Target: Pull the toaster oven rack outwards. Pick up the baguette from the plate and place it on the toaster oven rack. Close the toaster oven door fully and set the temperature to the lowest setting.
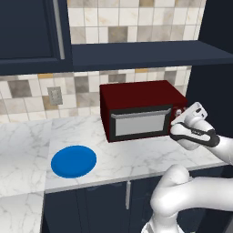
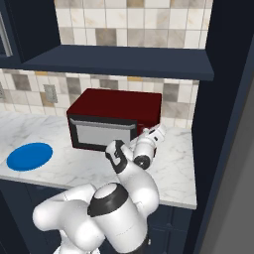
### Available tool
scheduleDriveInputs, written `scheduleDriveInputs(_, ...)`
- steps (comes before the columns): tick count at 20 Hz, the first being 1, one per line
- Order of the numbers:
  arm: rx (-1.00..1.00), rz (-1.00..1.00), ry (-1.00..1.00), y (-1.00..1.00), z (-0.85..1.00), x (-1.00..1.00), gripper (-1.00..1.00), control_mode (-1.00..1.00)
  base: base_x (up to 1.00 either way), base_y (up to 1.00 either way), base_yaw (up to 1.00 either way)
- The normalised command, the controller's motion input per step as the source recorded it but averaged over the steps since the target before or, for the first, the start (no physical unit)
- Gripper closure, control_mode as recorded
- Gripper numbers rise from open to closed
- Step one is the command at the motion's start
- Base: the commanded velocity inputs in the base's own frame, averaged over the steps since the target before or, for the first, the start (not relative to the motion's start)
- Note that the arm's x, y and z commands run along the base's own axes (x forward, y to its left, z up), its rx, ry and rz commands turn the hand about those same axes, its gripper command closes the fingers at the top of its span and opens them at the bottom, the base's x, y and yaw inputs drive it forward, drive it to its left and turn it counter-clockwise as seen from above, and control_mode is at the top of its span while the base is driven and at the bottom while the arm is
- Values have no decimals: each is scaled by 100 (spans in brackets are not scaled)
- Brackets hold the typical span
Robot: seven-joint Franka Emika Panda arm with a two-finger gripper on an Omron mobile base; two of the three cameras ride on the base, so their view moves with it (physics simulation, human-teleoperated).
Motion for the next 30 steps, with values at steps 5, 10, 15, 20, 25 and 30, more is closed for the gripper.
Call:
scheduleDriveInputs(5,0,0,0,1,-8,22,100,-100,0,0,0)
scheduleDriveInputs(10,-3,0,-2,9,-16,9,100,-100,0,0,0)
scheduleDriveInputs(15,-7,0,-7,14,-23,0,100,-100,0,0,0)
scheduleDriveInputs(20,-8,0,-6,11,-19,0,100,-100,0,0,0)
scheduleDriveInputs(25,-12,0,-2,7,-14,11,100,-100,0,0,0)
scheduleDriveInputs(30,-36,10,0,15,-9,28,100,-100,0,0,0)
